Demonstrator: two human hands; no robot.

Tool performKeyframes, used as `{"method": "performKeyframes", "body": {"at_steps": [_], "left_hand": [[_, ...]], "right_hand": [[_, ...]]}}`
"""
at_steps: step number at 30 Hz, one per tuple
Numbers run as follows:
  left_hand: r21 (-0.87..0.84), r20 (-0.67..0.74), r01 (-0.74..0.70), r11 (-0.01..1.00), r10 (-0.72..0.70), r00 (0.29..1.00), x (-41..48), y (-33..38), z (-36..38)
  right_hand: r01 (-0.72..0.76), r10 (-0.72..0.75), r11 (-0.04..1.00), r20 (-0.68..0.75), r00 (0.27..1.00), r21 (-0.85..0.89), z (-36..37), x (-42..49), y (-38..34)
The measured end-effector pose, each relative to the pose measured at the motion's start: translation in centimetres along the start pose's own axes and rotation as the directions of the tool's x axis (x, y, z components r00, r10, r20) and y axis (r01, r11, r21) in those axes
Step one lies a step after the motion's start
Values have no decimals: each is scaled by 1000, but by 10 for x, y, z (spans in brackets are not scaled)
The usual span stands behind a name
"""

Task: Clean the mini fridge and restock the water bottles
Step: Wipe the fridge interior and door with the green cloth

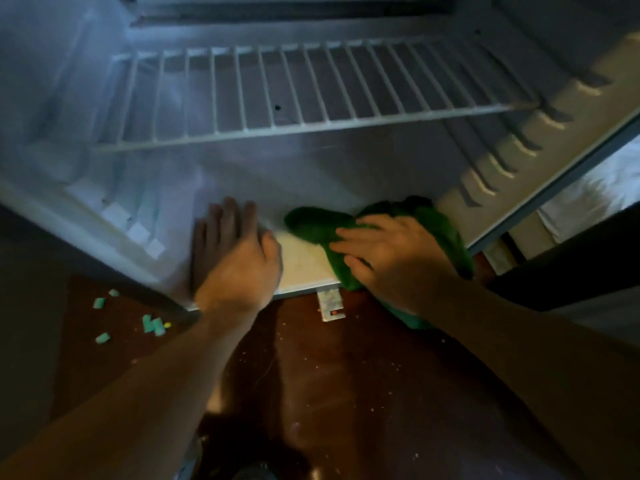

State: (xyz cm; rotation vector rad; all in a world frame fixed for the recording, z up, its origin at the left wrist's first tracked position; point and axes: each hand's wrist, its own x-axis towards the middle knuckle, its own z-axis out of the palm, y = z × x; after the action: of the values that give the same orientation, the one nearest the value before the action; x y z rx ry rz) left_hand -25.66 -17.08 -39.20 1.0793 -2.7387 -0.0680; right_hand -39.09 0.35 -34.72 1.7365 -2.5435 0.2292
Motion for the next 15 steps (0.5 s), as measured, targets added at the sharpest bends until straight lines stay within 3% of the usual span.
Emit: {"method": "performKeyframes", "body": {"at_steps": [3, 8, 15], "left_hand": [[23, -34, -17, 1000, 18, 999, -1, -8, -2], [44, 24, 3, 999, -4, 1000, 2, -4, 0], [40, -42, 56, 998, -54, 998, 6, -5, -4]], "right_hand": [[14, -13, 998, 9, 1000, -64, 10, -5, 3], [-183, 196, 979, 161, 967, -94, 7, 51, 5], [-311, 322, 947, 215, 922, -85, 34, 121, 24]]}}
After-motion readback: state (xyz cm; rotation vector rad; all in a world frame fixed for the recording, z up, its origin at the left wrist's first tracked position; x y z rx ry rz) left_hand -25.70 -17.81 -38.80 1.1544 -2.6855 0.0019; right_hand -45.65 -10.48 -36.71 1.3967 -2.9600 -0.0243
